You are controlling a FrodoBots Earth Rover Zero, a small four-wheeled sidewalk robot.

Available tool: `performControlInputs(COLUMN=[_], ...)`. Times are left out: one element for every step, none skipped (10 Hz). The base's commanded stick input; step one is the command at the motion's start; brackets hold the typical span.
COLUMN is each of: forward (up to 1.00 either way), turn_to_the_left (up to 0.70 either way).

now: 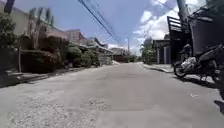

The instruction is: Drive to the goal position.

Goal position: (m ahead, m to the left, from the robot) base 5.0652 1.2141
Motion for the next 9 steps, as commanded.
performControlInputs(forward=[1.0,1.0,1.0,1.0,1.0,1.0,1.0,1.0,1.0], turn_to_the_left=[0.0,0.0,0.0,0.0,0.0,0.0,0.0,0.0,0.0])
